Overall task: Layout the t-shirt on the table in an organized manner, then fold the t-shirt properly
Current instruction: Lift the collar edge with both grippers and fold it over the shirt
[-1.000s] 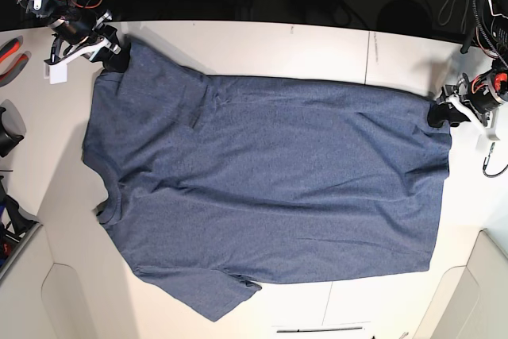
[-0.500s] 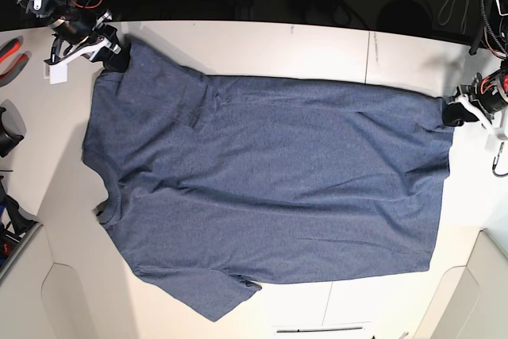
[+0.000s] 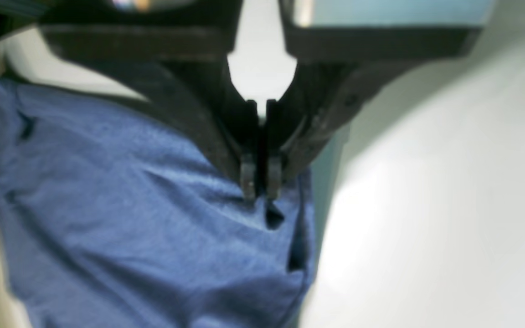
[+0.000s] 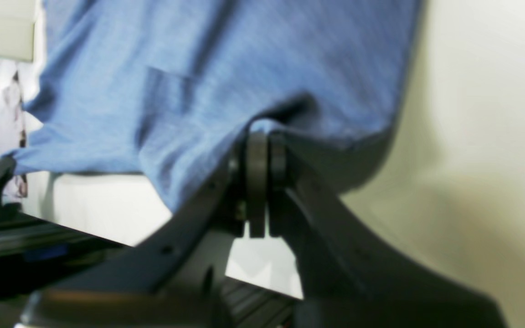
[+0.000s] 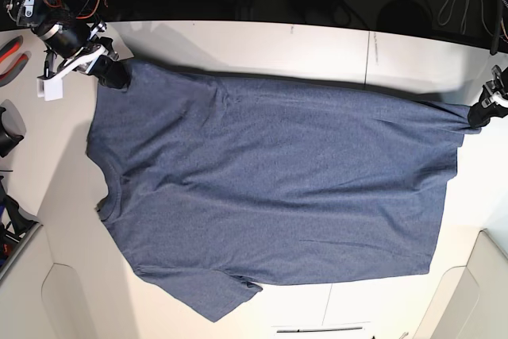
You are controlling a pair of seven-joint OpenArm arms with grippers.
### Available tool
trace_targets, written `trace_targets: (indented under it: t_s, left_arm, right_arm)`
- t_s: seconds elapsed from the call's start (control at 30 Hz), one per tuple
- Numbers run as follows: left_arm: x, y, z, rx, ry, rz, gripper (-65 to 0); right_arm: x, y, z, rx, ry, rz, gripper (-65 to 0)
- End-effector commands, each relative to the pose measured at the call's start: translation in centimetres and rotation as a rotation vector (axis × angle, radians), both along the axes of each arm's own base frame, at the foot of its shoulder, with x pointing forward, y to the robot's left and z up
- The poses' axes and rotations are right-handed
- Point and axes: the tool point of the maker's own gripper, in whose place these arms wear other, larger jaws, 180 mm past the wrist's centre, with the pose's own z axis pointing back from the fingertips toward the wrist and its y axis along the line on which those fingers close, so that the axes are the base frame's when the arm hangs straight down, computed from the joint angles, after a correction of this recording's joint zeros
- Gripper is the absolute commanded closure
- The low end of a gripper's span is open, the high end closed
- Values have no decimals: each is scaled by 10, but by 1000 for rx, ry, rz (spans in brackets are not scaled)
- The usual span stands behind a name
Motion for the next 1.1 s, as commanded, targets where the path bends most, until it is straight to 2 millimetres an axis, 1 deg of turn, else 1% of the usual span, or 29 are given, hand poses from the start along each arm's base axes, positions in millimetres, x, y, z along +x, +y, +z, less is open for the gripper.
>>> trace_targets:
  t_s: [0.0, 0.1, 0.23, 0.33, 0.43, 0.5, 0.57, 0.67, 0.73, 0.8, 0.87, 0.97, 1.07]
  left_arm:
    - [7, 12, 22, 10, -62, 11, 0]
    - [-4, 17, 25, -30, -66, 40, 0]
    - [-15, 20, 29, -84, -60, 55, 0]
    - [-19, 17, 34, -135, -65, 50, 0]
    - [-20, 10, 40, -186, -70, 24, 0]
    - [-20, 3, 47, -208, -74, -13, 0]
    - [-21, -4, 58, -218, -94, -49, 0]
    - [-17, -4, 77, -169, -138, -75, 0]
    - [-6, -4, 95, -138, -201, -78, 0]
    - [4, 0, 105, -82, -236, -74, 0]
    - [13, 5, 108, -27, -240, -67, 0]
    - [22, 13, 108, 41, -246, -44, 0]
    - [28, 14, 105, 85, -253, -38, 0]
  right_arm:
    - [8, -1, 16, -9, -56, 11, 0]
    - [10, 1, 33, -42, -102, 37, 0]
    - [1, 5, 51, -85, -138, 68, 0]
    - [-7, 6, 59, -118, -146, 88, 0]
    - [-14, 8, 62, -130, -140, 101, 0]
    - [-21, 10, 63, -138, -132, 112, 0]
    - [-30, 12, 67, -149, -126, 127, 0]
    - [-37, 16, 78, -171, -142, 149, 0]
    - [-33, 19, 88, -184, -177, 157, 0]
    - [-23, 20, 99, -197, -224, 157, 0]
    - [-11, 17, 104, -229, -253, 157, 0]
    - [6, 13, 110, -264, -291, 151, 0]
    - [22, 9, 113, -285, -317, 140, 0]
